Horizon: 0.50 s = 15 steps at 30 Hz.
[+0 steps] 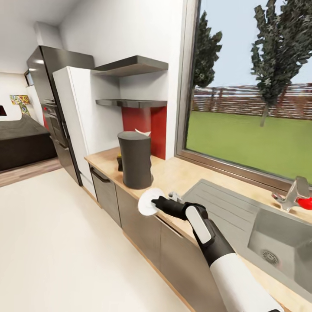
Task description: Set up a coffee station on the kitchen countertop: keep the coffee maker on the countertop, move the bottle of coffee from the kitchen shelf to the counter next to the coffee maker, place a paper coffee filter on top of the coffee maker, put the saucer next to the coffee maker with the coffee cup on the saucer, and place the electric kettle next to the coffee maker.
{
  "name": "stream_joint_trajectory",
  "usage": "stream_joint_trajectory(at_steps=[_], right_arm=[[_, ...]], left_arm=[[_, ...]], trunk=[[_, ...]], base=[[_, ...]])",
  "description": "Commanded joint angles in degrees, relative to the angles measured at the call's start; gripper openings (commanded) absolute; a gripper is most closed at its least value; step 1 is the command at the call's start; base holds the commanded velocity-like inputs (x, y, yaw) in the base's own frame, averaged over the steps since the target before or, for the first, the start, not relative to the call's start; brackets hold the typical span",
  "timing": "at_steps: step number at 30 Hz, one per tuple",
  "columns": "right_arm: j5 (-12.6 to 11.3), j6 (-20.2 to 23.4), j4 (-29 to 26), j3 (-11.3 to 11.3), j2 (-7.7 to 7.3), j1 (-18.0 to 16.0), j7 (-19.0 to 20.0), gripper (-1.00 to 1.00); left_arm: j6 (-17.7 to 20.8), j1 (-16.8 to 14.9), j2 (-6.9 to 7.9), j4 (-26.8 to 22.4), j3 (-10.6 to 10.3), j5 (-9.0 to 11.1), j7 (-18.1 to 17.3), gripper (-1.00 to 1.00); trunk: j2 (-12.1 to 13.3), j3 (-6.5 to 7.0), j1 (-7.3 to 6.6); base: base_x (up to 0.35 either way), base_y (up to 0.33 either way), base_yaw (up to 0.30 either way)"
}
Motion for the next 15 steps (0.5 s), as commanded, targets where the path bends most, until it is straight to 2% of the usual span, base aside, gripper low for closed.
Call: stream_joint_trajectory(at_steps=[1, 5, 15], right_arm=[[0.1, 0.2, 0.0, -0.1, 0.01, -0.1, 0.2, -1.0], [0.1, 0.2, 0.1, -0.2, 0.01, -0.1, 0.2, -1.0], [0.0, 0.2, 1.0, -0.2, 0.03, -0.1, 0.2, -1.0]], left_arm=[[-0.2, -0.1, -0.01, 0.1, 0.2, 0.4, 0.0, 1.0], [-0.2, -0.1, -0.01, 0.1, 0.2, 0.4, 0.0, 1.0], [-0.2, -0.1, -0.09, 0.1, 0.2, 0.4, 0.3, 1.0]], trunk=[[-0.1, -0.13, 0.07], [-0.1, -0.13, 0.07], [-0.1, -0.13, 0.07]], base=[[0.324, 0.0, 0.0], [0.322, 0.084, -0.106], [0.29, 0.212, -0.258]])
